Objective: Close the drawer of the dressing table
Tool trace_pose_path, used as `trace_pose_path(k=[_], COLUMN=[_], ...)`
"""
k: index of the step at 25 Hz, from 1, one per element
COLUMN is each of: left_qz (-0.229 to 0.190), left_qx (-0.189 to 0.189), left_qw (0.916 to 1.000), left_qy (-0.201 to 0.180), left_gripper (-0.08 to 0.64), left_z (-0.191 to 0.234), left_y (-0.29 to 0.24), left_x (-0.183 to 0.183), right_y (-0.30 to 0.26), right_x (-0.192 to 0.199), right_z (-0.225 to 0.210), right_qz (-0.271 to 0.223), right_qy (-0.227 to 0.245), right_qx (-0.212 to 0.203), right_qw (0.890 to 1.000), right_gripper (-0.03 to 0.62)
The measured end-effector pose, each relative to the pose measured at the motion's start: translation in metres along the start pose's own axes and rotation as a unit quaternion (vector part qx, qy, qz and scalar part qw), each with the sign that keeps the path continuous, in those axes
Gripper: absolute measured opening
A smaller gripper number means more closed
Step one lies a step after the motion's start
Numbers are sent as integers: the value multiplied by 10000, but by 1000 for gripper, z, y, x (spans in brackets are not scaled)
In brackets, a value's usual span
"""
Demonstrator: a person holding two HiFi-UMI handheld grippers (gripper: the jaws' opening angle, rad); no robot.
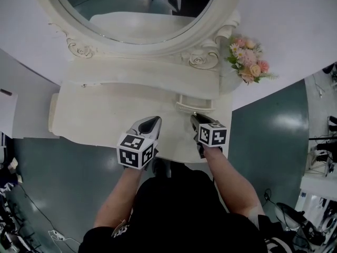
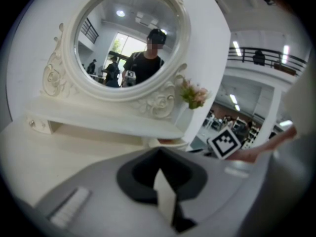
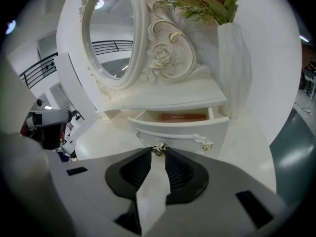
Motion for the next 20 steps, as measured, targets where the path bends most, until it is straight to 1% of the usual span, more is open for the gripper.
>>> trace_pose_path(k=[8, 20], left_qz=[-29, 42], left_qx=[-63, -189], left_qw=[10000, 9998], left_qy=[-28, 19], left_gripper=[8, 8], left_z=[4, 13], left_y=[1, 0], left_x=[-8, -9], right_y=[-3, -20], right_x=[-5, -7], right_z=[-2, -12], right_qz=[20, 127], right_qy=[3, 8], right_qx=[-11, 11], right_qw=[10000, 9999], right_gripper=[81, 80])
Point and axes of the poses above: the fingertips, and each gripper's own axes: y backward along the fingers, z to its left, x out of its underside, the point moved 1 cm from there along y, backward along the fingers, and after that the axes turned 4 degrees about -x, right-handed, at the moved point
